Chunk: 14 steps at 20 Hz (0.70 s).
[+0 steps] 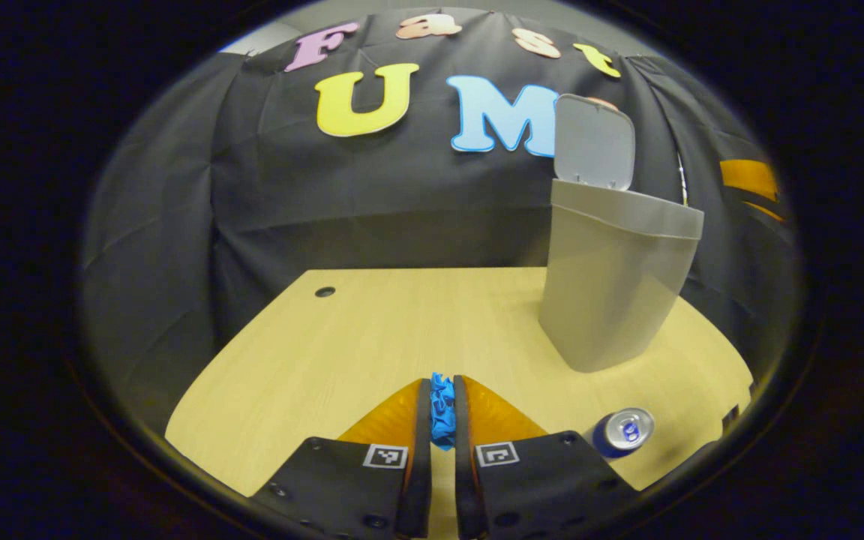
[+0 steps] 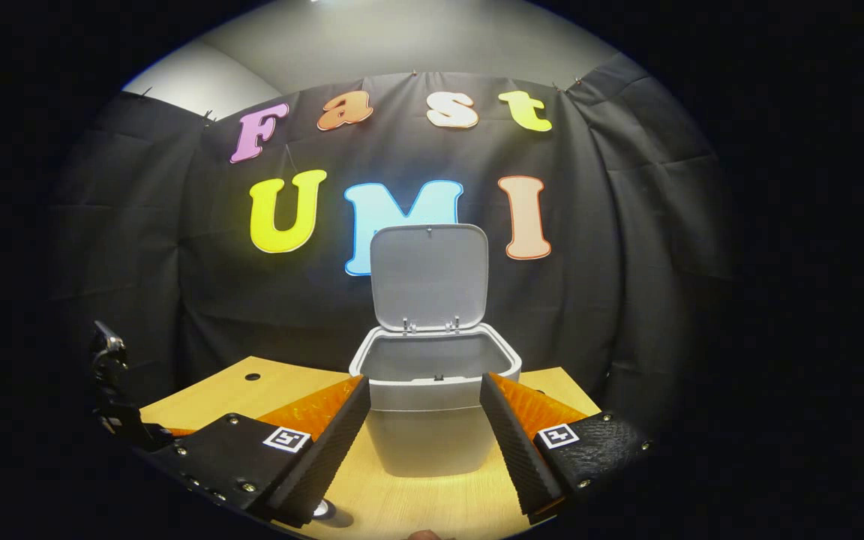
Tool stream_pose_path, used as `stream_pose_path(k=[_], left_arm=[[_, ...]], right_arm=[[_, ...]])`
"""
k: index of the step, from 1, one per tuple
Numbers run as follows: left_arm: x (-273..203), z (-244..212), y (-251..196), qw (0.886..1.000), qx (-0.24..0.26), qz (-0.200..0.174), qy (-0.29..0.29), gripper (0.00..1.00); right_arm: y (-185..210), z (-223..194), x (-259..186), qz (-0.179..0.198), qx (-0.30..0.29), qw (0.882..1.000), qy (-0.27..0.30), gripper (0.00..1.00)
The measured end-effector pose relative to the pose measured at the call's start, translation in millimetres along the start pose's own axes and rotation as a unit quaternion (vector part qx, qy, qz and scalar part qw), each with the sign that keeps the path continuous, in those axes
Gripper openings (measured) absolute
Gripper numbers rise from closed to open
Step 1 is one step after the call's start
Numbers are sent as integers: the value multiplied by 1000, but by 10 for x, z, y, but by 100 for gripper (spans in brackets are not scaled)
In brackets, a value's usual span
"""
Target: Press the lid of the desktop garbage bin to open it, pick up the crumpled paper on the desktop and throw it into the bin, then pick up the pop can on the desktop and drop it into the bin, and finally close the garbage bin lid.
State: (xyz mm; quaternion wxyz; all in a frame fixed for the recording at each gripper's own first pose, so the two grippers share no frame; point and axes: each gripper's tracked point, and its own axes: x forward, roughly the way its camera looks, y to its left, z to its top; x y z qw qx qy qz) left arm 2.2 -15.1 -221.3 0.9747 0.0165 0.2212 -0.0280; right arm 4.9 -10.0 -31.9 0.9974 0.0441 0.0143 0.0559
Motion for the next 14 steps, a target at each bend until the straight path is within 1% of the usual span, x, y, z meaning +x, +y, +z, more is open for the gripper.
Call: stream_pose_path(k=[6,11,12,13,14], left_arm=[[28,581,-396,998,24,-30,-58,19],[102,1018,-767,992,45,-59,-98,19],[114,1104,-851,991,48,-66,-109,28],[120,1193,-929,989,51,-71,-118,28],[146,1298,-1007,987,57,-77,-127,19]], right_arm=[[-225,-15,14,-17,4,1000,0,95],[-367,-54,-10,-30,8,1000,1,95],[-388,-58,-20,-32,9,999,2,95],[-412,-69,-30,-34,9,999,3,95],[-433,-73,-44,-36,11,999,4,95]])
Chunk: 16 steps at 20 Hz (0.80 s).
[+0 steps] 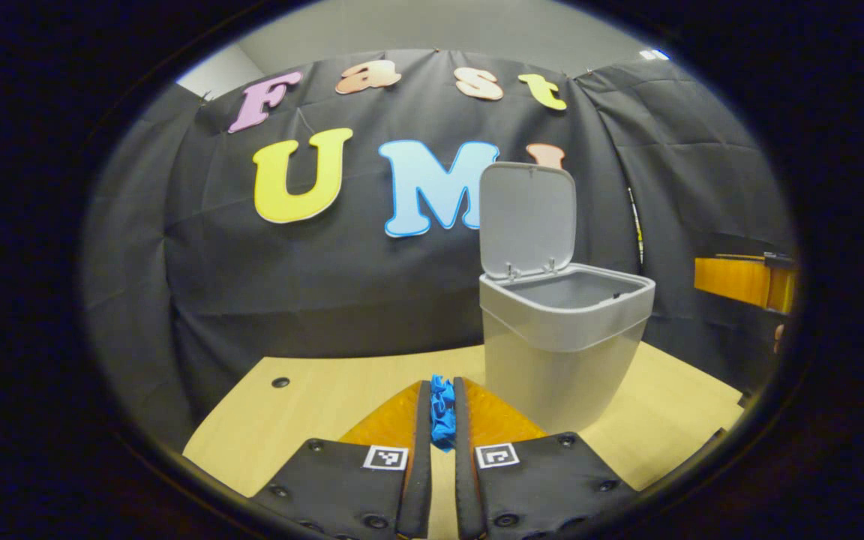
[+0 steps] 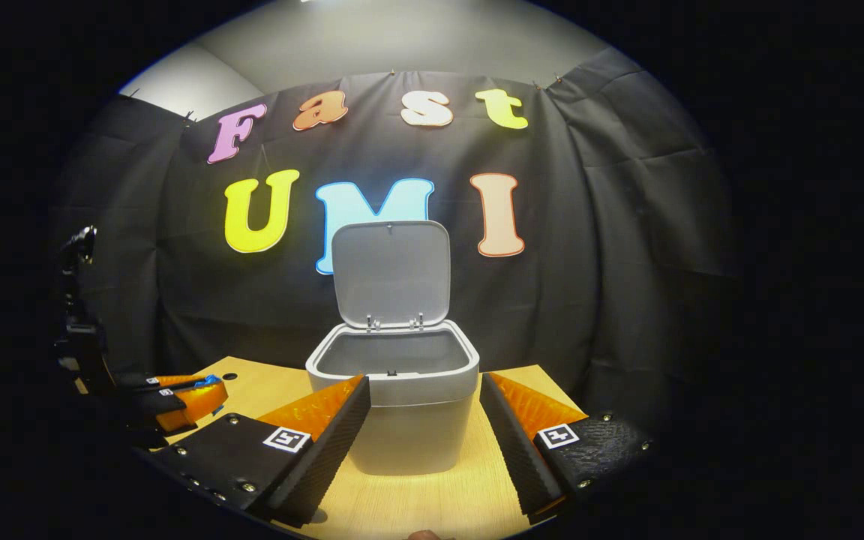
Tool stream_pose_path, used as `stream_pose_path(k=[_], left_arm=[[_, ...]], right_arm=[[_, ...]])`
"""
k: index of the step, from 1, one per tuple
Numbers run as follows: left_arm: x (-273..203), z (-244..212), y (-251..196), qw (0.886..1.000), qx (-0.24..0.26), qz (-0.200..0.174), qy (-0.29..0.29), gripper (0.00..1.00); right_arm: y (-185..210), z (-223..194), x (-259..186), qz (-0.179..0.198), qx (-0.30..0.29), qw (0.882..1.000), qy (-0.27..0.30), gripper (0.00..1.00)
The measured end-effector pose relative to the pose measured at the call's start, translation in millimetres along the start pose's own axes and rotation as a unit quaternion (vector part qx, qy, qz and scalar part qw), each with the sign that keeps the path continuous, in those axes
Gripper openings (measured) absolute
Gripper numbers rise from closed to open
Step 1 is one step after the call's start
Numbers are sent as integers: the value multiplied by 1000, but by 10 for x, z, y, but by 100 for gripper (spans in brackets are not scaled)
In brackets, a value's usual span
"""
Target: Press the lid of the desktop garbage bin to open it, pick up the crumpled paper on the desktop and throw it into the bin, then pick up the pop can on the desktop and drop it into the bin, and finally close the garbage bin lid.
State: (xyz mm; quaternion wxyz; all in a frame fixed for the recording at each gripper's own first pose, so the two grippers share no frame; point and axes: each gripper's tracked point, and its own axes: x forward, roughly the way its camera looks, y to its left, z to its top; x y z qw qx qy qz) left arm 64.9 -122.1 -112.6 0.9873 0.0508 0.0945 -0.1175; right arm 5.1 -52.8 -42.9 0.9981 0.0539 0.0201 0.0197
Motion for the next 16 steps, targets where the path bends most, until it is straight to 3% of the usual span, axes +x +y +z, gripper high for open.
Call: stream_pose_path(k=[2,3,4,5,15,16], left_arm=[[82,184,-133,1000,7,-12,-17,19],[116,261,-199,999,9,-18,-25,28],[164,346,-271,999,9,-25,-33,28],[216,419,-332,999,9,-31,-41,19],[740,726,-841,996,-11,-74,-57,19],[799,741,-887,995,-12,-78,-57,27]], right_arm=[[-62,-13,-28,-6,3,1000,1,95],[-87,-20,-46,-10,4,1000,1,95],[-121,-17,-62,-14,4,1000,1,95],[-167,-27,-85,-19,4,1000,1,95],[-469,-89,-276,-59,9,998,10,95],[-498,-88,-294,-63,9,998,10,95]])
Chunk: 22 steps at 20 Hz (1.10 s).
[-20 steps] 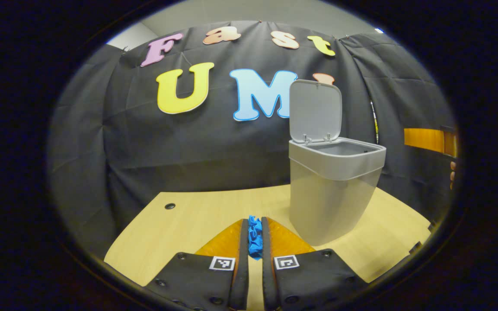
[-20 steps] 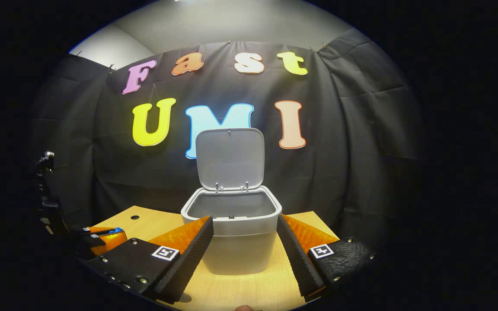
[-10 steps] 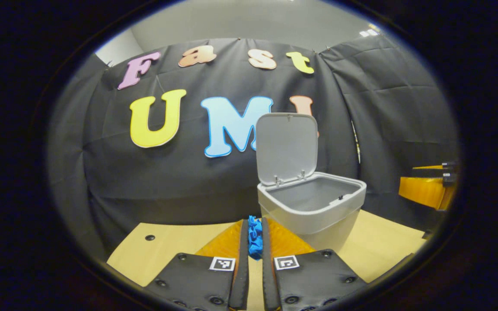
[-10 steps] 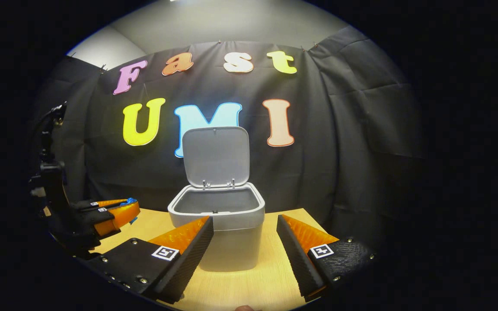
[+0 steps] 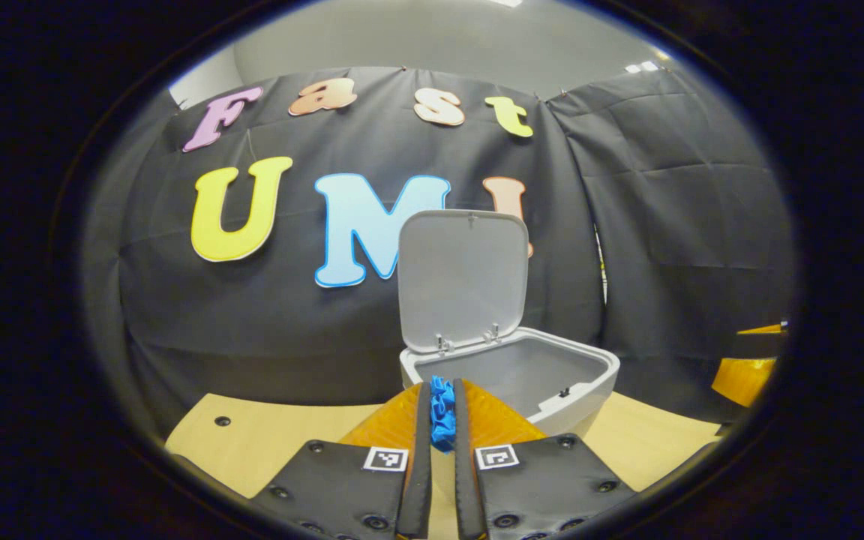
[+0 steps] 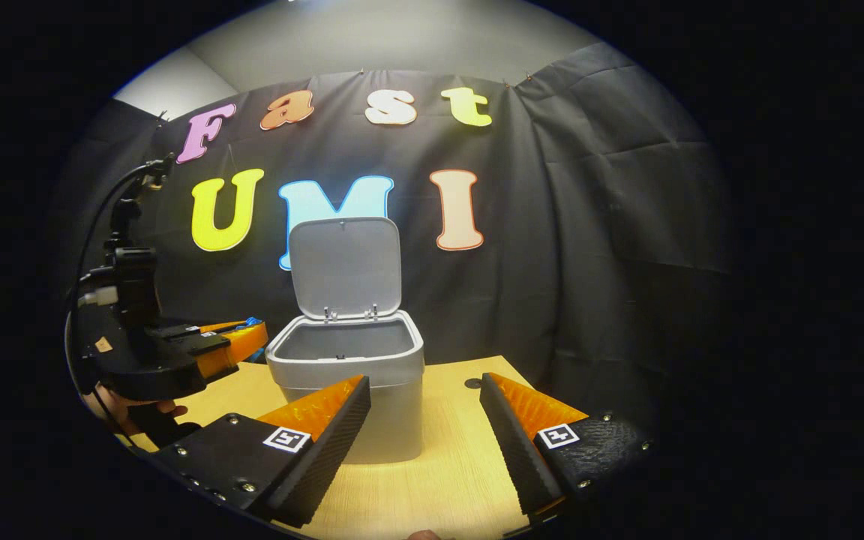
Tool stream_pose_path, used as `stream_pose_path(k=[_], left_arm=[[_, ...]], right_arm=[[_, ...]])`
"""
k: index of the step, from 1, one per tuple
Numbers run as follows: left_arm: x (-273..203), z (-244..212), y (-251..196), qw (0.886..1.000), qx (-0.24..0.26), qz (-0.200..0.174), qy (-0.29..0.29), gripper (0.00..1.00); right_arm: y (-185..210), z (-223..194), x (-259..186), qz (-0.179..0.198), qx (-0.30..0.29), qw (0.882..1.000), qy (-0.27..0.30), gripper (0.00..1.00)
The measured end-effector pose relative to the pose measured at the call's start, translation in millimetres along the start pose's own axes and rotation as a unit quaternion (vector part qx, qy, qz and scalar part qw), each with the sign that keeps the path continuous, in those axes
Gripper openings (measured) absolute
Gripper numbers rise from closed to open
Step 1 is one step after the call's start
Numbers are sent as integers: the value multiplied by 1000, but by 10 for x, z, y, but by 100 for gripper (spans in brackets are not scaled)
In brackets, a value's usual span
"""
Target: Press the lid of the desktop garbage bin to open it, pick up the crumpled paper on the desktop and throw it into the bin, then pick up the pop can on the desktop and drop it into the bin, and finally close the garbage bin lid.
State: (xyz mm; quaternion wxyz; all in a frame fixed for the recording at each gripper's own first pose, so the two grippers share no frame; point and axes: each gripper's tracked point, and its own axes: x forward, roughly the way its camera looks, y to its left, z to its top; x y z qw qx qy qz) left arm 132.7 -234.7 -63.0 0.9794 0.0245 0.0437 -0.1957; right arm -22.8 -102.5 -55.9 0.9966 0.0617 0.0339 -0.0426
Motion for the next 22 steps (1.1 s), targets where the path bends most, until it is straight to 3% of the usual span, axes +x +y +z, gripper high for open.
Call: stream_pose_path(k=[4,5,8,9,12,19,22], left_arm=[[192,92,-156,1000,9,-14,-14,28],[242,70,-202,1000,12,-19,-12,21],[358,6,-304,999,12,-30,-1,23],[379,-16,-314,999,10,-30,4,16],[382,13,-345,999,5,-35,3,40],[328,59,-415,998,4,-55,-1,64],[285,78,-407,998,-2,-56,-4,89]], right_arm=[[-73,-46,-60,-11,2,1000,5,95],[-82,-70,-73,-12,3,1000,6,95],[-107,-77,-91,-17,5,1000,7,95],[-123,-80,-108,-19,6,1000,7,95],[-138,-87,-120,-22,9,1000,6,95],[-97,-101,-110,-20,17,1000,6,95],[-35,-93,-123,-13,13,1000,3,95]])
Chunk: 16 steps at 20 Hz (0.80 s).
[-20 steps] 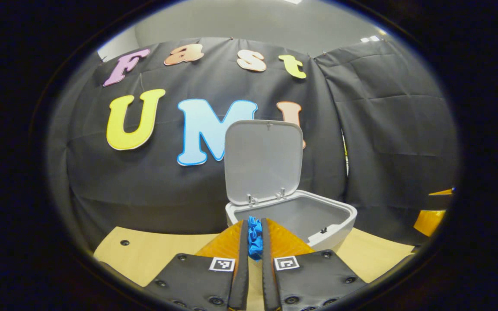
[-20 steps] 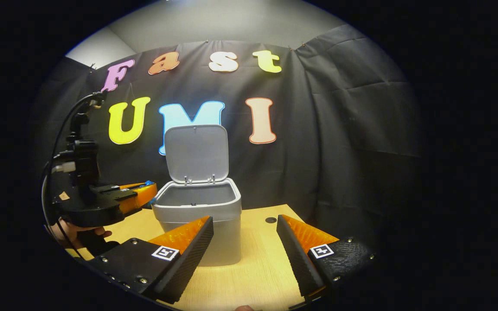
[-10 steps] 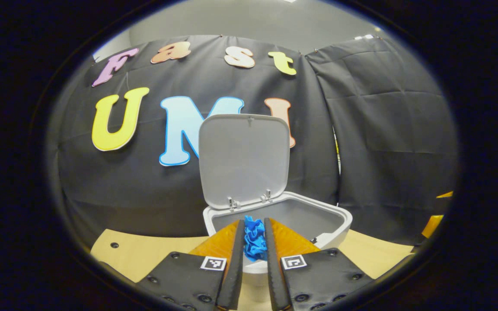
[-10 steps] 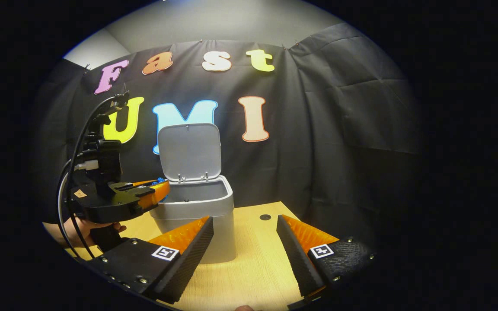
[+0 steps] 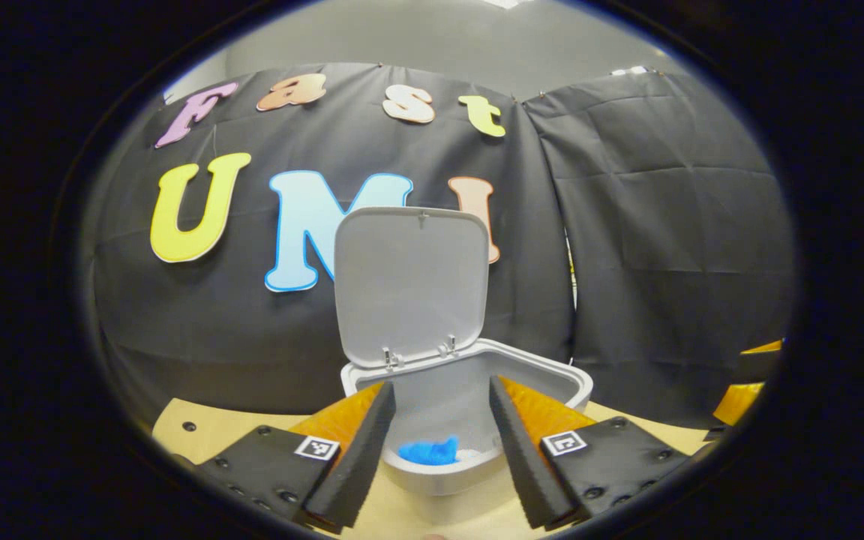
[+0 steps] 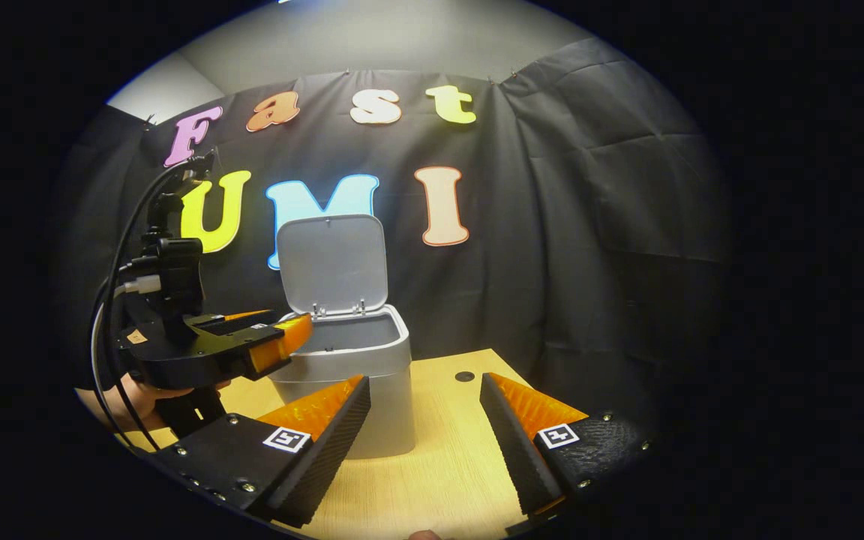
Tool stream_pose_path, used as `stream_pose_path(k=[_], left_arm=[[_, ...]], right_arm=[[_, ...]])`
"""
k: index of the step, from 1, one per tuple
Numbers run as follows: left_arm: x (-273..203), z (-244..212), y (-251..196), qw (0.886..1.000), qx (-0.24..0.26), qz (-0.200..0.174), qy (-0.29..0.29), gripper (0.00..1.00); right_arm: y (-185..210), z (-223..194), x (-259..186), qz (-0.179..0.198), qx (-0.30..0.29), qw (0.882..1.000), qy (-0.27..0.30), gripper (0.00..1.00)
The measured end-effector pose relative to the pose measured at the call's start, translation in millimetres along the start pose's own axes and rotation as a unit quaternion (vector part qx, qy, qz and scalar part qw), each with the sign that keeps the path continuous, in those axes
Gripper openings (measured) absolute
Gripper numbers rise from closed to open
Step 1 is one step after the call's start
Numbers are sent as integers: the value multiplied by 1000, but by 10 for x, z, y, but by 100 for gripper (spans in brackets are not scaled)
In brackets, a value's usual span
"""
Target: Press the lid of the desktop garbage bin to open it, pick up the crumpled paper on the desktop and throw it into the bin, then pick up the pop can on the desktop and drop it into the bin, and finally close the garbage bin lid.
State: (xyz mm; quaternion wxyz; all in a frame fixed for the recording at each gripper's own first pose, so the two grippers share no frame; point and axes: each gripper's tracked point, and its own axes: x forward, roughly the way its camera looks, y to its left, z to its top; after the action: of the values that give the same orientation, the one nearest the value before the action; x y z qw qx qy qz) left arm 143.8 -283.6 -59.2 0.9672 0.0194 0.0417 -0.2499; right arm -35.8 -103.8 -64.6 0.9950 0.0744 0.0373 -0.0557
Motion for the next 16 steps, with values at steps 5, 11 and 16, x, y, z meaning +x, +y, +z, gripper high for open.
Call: stream_pose_path(k=[5,11,16], left_arm=[[-150,62,143,1000,-11,14,-11,92],[-468,83,388,999,-14,46,-14,93],[-815,106,677,996,-18,83,-22,100]], right_arm=[[140,2,14,21,-10,1000,-2,95],[463,4,53,52,-19,998,-3,95],[796,-145,65,97,-27,995,11,95]])
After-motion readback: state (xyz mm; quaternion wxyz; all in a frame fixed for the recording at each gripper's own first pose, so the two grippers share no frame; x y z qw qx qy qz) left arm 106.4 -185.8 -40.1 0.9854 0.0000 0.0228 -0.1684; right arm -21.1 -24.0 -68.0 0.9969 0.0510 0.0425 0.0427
